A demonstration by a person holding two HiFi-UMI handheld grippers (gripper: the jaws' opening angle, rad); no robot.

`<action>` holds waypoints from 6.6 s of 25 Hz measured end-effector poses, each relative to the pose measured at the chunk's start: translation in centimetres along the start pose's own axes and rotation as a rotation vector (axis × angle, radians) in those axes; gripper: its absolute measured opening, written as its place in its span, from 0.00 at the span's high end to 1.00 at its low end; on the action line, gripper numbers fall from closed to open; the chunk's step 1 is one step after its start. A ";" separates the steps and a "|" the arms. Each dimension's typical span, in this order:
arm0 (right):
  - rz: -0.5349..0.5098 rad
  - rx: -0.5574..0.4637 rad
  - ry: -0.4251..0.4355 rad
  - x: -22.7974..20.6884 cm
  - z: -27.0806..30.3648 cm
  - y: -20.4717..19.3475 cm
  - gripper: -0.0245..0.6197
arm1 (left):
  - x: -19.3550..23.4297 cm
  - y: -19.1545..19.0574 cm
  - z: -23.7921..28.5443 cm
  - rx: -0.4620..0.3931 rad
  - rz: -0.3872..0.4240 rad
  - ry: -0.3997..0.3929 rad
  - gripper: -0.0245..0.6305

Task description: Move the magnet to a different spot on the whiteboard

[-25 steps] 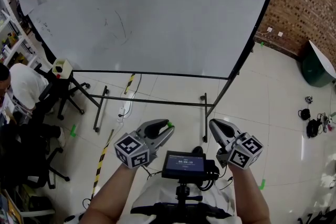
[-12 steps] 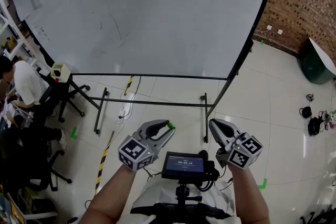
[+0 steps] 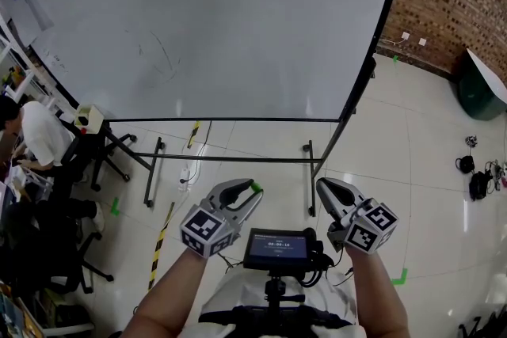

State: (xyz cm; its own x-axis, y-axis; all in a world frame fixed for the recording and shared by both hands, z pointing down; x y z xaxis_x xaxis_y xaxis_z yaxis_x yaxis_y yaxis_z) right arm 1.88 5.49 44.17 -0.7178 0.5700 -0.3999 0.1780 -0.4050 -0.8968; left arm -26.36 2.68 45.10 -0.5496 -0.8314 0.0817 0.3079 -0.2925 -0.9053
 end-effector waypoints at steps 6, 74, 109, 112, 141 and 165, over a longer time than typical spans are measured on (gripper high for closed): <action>-0.003 -0.002 0.005 -2.1 -0.3 1.3 0.91 | 0.6 1.4 1.9 0.007 -0.040 0.035 0.75; 0.008 -0.028 0.112 -21.0 -0.5 9.9 0.91 | 4.0 22.9 24.9 0.123 0.941 0.636 0.75; 0.021 -0.037 0.161 -25.7 1.5 12.2 0.91 | 5.6 28.0 28.8 0.142 0.885 0.828 0.75; 0.020 -0.034 0.162 -26.0 1.1 12.1 0.91 | 5.5 28.0 29.0 0.146 0.880 0.837 0.75; 0.112 -0.008 0.228 -26.8 0.7 10.1 0.91 | 3.7 23.6 24.7 -0.062 0.354 0.505 0.76; -0.025 -0.010 0.126 -16.5 2.6 8.9 0.91 | 5.4 11.9 14.2 -0.085 -0.031 0.162 0.86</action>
State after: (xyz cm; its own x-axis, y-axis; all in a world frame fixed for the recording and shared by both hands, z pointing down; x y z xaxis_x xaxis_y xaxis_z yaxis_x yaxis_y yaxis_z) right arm 13.53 -9.33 43.27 -0.6318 0.6657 -0.3971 0.1683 -0.3823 -0.9086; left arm -14.65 -12.04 40.63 -0.6783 -0.7332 0.0483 0.2258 -0.2705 -0.9359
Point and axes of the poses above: the fingertips, and each gripper's own axes: z forward along the fingers, x to its left, y out of its top, the point moved 10 cm from there along -z, backward along the fingers, and after that the axes turned 9 degrees about x, right-handed, at the moved point
